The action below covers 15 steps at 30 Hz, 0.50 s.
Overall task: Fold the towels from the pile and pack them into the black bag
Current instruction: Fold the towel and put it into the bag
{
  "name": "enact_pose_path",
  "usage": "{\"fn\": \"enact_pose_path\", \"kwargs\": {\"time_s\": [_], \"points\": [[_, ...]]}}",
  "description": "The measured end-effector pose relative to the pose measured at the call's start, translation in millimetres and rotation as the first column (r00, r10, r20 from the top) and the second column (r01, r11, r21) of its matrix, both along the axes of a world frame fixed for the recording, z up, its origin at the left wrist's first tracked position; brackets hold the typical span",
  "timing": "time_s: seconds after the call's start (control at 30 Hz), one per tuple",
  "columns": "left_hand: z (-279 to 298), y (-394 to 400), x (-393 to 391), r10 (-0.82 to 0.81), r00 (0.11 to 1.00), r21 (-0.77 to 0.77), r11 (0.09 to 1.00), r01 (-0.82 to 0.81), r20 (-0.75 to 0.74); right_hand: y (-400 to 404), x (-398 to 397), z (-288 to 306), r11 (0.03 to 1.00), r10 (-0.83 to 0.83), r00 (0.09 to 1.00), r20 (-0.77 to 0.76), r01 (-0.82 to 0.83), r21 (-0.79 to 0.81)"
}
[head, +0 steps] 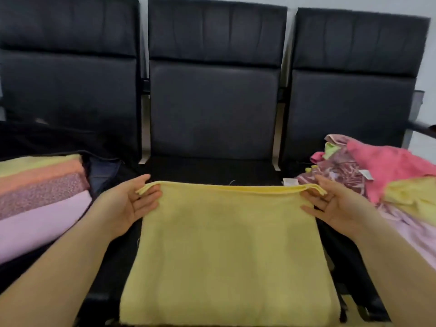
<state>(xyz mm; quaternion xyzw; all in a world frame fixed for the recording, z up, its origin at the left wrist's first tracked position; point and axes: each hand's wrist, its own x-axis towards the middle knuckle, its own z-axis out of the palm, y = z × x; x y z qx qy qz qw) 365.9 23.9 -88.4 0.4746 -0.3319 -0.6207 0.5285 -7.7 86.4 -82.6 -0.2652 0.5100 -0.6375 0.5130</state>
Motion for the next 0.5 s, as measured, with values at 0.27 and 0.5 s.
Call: {"fn": "enact_pose_path", "kwargs": {"time_s": [0.27, 0.5], "points": [[-1, -32, 2, -0.034, 0.999, -0.038, 0.999, 0.035, 0.032, -41, 0, -10, 0.996, -0.056, 0.997, -0.059, 0.051, -0.079], [0, -48, -2, 0.001, 1.000, -0.055, 0.998, 0.000, 0.015, -64, 3, -13, 0.992, -0.062, 0.998, 0.009, 0.063, -0.109]]}}
